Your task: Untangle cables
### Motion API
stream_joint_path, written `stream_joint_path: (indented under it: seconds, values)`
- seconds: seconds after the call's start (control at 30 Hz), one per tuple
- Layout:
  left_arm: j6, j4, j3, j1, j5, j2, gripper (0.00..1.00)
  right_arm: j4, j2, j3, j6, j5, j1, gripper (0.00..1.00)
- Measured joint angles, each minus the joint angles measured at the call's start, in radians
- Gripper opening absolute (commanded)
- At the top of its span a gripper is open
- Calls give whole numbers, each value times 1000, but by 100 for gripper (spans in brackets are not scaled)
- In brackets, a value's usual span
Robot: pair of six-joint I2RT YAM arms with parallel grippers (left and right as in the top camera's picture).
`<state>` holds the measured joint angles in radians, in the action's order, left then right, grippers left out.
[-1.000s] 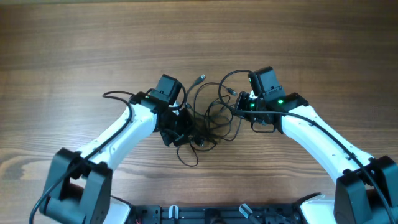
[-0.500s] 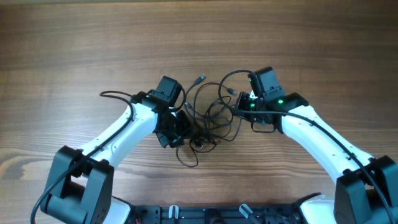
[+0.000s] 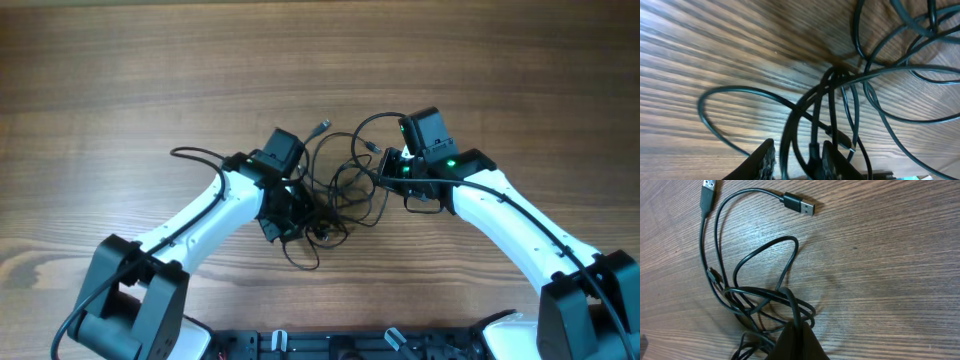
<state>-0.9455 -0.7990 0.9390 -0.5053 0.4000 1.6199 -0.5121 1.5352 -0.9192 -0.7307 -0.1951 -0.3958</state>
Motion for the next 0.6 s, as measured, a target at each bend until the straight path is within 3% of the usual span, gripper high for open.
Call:
stream_joint_path:
  seconds: [0.23,0.4,0.6]
  values:
    - [-23,22,-26,-21,-3,0,24,-3,0,0,0,0,0,4]
    - [-36,24,-28,-25,-34,0,4,-3,0,0,0,0,0,4]
    - [-33,60,-31,-25,-57,0,4,-3,0,0,0,0,0,4]
